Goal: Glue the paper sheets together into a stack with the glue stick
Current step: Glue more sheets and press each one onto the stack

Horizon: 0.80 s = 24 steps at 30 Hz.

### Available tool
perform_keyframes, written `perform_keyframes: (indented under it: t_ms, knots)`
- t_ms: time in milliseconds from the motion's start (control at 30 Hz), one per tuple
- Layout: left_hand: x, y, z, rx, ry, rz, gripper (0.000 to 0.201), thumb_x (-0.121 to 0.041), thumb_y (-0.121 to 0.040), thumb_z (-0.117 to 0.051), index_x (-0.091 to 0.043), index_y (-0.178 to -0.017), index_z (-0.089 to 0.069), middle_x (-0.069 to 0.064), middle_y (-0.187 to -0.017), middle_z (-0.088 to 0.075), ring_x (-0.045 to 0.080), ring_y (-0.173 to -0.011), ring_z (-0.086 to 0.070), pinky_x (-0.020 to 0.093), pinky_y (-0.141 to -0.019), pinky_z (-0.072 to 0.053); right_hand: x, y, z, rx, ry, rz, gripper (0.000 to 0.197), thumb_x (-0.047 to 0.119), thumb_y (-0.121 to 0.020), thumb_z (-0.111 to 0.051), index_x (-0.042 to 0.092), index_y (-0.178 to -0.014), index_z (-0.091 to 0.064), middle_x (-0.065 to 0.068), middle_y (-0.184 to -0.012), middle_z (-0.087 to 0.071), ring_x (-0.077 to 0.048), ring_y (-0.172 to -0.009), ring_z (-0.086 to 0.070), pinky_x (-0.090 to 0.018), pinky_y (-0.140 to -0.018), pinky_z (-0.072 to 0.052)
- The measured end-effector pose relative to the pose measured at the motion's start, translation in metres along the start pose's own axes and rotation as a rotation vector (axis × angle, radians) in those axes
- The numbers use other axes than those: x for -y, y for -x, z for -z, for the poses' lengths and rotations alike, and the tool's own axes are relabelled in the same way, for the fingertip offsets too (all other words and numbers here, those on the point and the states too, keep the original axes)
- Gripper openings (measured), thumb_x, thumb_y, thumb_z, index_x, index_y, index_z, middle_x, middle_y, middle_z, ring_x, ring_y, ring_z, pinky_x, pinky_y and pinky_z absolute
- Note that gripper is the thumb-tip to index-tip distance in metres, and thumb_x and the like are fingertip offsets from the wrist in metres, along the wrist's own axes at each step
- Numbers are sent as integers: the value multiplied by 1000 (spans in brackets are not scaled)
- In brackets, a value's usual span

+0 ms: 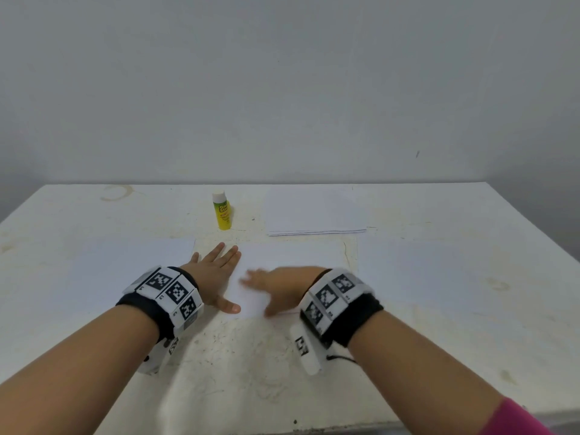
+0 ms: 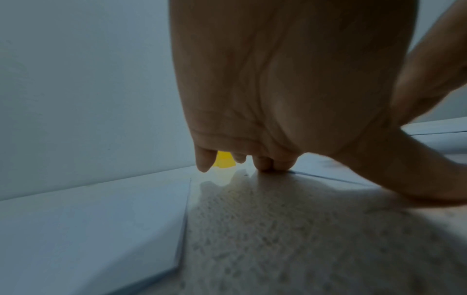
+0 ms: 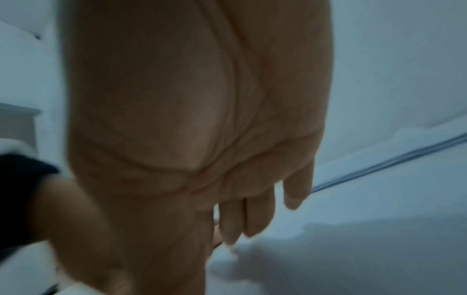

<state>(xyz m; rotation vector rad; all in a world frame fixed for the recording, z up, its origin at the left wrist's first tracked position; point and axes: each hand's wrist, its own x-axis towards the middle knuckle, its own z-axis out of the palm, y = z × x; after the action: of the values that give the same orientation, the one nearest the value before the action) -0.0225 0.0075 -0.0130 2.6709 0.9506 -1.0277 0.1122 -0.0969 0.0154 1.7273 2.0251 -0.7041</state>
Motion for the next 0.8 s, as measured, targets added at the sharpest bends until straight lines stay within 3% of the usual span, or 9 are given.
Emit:
perform_keyframes:
  t_ms: [100, 300, 533, 600, 667, 733, 800]
  knots:
    - [0, 1, 0, 3, -11, 0, 116, -69, -82, -52, -9, -149, 22, 2, -156, 28, 22, -144, 24, 53, -117, -3, 18, -1, -10, 96, 103, 86, 78, 23, -98, -51, 17, -153, 4, -5, -160, 13, -22, -148, -3, -39, -117, -12]
    - [2, -1, -1, 14, 39, -11, 118, -70, -80, -53, -11, -148, 23, 0, -155, 30, 21, -145, 21, 55, -117, -7, -26, 47, -17, 251, 70, -70, 75, 35, -101, -43, 35, -151, 12, 11, -158, 21, -26, -146, -16, -48, -119, -12]
    - [2, 0, 0, 30, 52, -8, 118, -70, -80, -53, -12, -147, 25, -2, -155, 31, 20, -146, 18, 57, -116, -14, -63, 90, -41, 306, -5, -216, 88, 49, -94, -51, 39, -148, 18, 16, -154, 26, -25, -146, -18, -49, -120, -2]
    - [2, 0, 0, 29, 60, -8, 118, -69, -80, -53, -12, -148, 25, -2, -155, 31, 19, -146, 18, 57, -116, -14, -64, 95, -40, 327, 40, -268, 92, 57, -90, -51, 34, -151, 14, 13, -157, 20, -25, -145, -20, -49, -120, -5]
    - [2, -1, 0, 32, 65, -9, 118, -69, -80, -53, -12, -147, 25, -2, -154, 32, 19, -146, 19, 57, -116, -14, -62, 94, -32, 296, 92, -323, 88, 64, -88, -48, 22, -154, -6, 2, -161, -8, -28, -141, -28, -48, -117, -19]
    - [2, -1, -1, 36, 67, -10, 119, -69, -80, -53, -12, -147, 25, -2, -155, 31, 20, -146, 19, 57, -116, -14, -61, 88, -18, 169, 63, -336, 79, 62, -91, -44, 16, -151, -25, -5, -153, -34, -28, -136, -37, -44, -112, -30]
    - [2, -2, -1, 38, 67, -9, 119, -68, -80, -54, -11, -147, 25, -1, -155, 31, 20, -146, 19, 56, -116, -14, -65, 75, -2, 23, -3, -328, 67, 51, -97, -43, 16, -151, -25, -5, -153, -34, -27, -138, -33, -40, -111, -28]
